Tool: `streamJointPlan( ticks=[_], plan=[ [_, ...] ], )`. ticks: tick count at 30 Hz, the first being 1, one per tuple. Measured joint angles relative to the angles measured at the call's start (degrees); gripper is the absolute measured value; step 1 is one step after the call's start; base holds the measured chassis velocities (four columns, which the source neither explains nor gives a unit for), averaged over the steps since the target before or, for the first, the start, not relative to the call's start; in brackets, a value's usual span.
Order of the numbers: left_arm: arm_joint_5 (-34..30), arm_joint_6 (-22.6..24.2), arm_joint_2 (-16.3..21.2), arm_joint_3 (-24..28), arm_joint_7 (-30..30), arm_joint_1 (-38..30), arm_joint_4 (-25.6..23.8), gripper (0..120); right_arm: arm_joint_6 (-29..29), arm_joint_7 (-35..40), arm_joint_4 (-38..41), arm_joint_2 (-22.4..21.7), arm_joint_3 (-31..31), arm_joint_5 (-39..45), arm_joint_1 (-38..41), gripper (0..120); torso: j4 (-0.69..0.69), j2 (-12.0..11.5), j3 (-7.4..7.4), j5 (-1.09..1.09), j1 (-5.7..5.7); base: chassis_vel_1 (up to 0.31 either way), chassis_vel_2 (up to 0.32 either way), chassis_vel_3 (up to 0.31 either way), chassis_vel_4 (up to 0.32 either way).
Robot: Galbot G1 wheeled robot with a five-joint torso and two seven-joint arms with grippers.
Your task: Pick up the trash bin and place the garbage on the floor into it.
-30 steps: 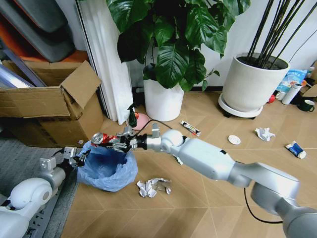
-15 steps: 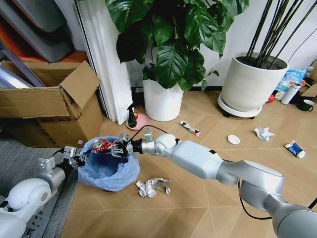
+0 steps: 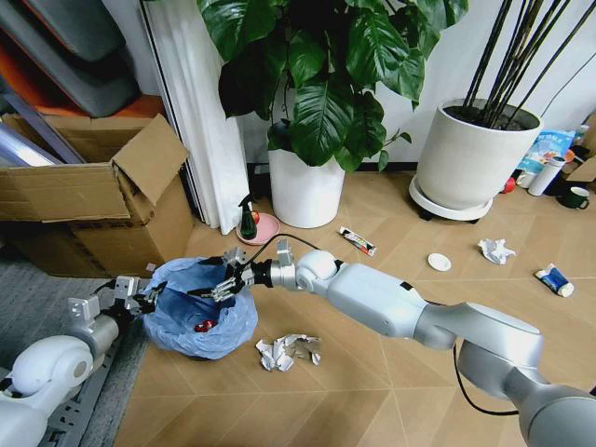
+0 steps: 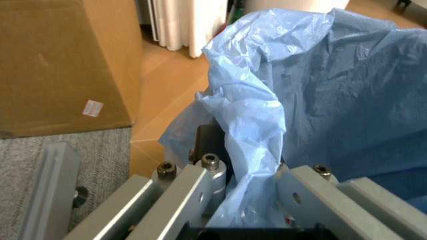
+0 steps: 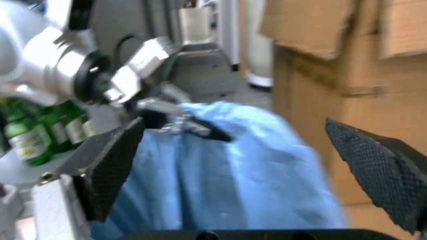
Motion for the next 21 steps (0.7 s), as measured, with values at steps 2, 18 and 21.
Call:
streamJointPlan(
  ticks=[2,18,21],
  plan=[
    [-0.5,0.0,-0.1,-0.8,-0.1,0.0,0.3,0,-0.2,0.2,0.0,-2.5,3.5,-0.7,-1.4,100,0.01,0.0,0.0,0.01,0.0,0.0,0.0,0.0,0.0],
    [-1.4,0.0,0.3,-1.5,-0.2,-1.2,1.7,0,1.3,-5.4,2.6,-21.1,14.1,-11.1,-20.1,100,0.0,0.0,-0.01,0.03,0.0,0.0,0.0,0.0,0.0],
    [-1.4,0.0,0.1,-1.5,-0.2,-1.1,1.6,0,1.8,-5.7,1.5,-20.6,15.4,-13.5,-22.8,100,0.0,0.0,0.0,-0.01,0.0,0.0,0.0,0.0,0.0]
  ],
)
